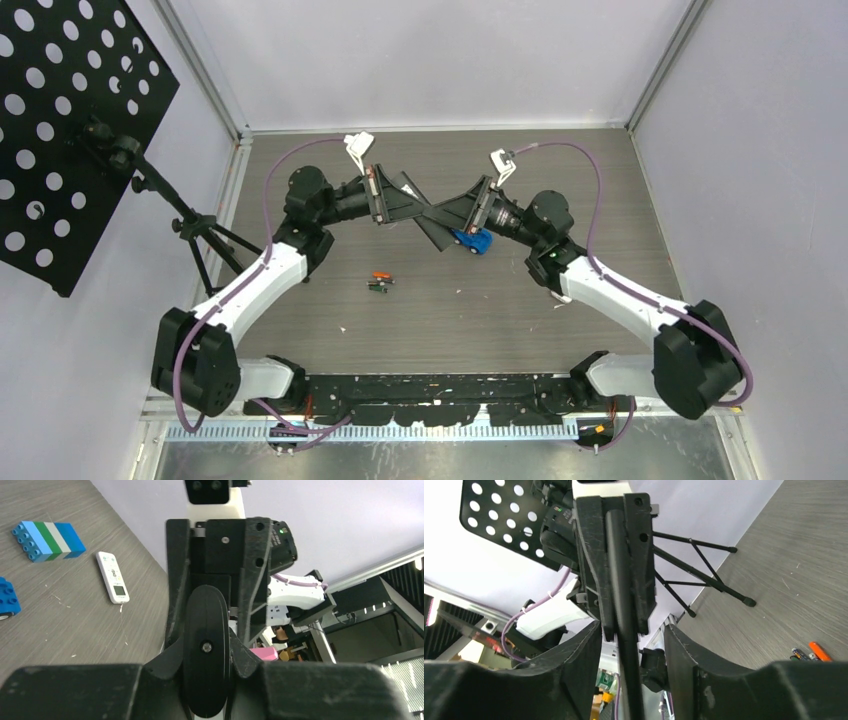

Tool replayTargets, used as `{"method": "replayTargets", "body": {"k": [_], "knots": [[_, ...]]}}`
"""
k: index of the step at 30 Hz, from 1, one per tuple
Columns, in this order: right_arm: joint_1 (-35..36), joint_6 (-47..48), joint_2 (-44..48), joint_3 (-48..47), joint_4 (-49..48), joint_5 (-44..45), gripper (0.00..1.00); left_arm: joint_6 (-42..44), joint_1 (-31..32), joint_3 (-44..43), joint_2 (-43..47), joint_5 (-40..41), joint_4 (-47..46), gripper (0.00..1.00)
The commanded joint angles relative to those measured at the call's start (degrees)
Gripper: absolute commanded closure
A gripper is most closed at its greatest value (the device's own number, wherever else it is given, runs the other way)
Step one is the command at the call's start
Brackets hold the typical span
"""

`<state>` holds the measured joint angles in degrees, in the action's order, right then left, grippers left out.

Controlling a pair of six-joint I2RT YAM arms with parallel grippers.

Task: Load the batteries into the remote control
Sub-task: Adjust the remote control.

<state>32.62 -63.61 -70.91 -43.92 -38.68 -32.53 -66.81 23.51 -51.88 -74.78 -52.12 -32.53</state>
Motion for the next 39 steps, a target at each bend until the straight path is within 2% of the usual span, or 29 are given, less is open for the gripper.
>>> {"method": "replayTargets", "body": {"k": [1, 4, 9, 15, 17, 19, 22, 25, 28, 32, 39], "knots": [[0.03, -5.61, -3.78, -2.28, -13.95, -7.60, 0.52, 6.03, -0.30, -3.41, 3.44, -3.21, 5.56, 1.00], [0.07, -8.69, -6.08, -1.65, -20.49, -10.35, 0.60, 5.58, -0.38, -3.27, 3.60, -2.78, 5.60, 1.00], [0.07, -8.81, -7.29, -0.64, -22.14, -12.76, 0.63, 3.49, -0.48, -3.23, 2.90, -1.98, 5.11, 1.00], [0.02, -6.47, -7.48, 0.78, -19.59, -12.35, 0.49, 1.15, -0.91, -3.62, 2.62, -1.40, 3.46, 1.00], [-0.01, -5.53, -7.40, 1.50, -17.50, -10.28, 0.41, 1.28, -1.30, -3.69, 3.03, -1.41, 3.62, 1.00], [0.05, -5.22, -7.36, 2.23, -16.42, -8.49, 0.39, 1.31, -1.72, -3.58, 3.53, -1.39, 3.68, 1.00], [-0.01, -5.02, -7.92, 3.03, -14.66, -6.26, 0.47, 1.20, -1.96, -3.66, 4.11, -1.30, 3.72, 1.00], [-0.01, -7.94, -9.32, 4.44, -18.51, -5.81, 0.63, 0.54, -1.97, -3.82, 4.44, -1.07, 3.19, 1.00], [-0.01, -9.93, -10.47, 5.13, -20.64, -6.13, 0.75, -0.08, -2.06, -4.00, 4.82, -0.60, 2.57, 1.00], [-0.01, -9.28, -10.66, 6.43, -21.08, -6.72, 0.79, 1.11, -3.01, -4.27, 5.77, 1.26, 3.76, 1.00], [-0.58, -7.80, -11.30, 7.65, -20.91, -6.49, 0.75, 0.92, -5.10, -4.33, 5.89, 2.67, 4.53, 1.00]]}}
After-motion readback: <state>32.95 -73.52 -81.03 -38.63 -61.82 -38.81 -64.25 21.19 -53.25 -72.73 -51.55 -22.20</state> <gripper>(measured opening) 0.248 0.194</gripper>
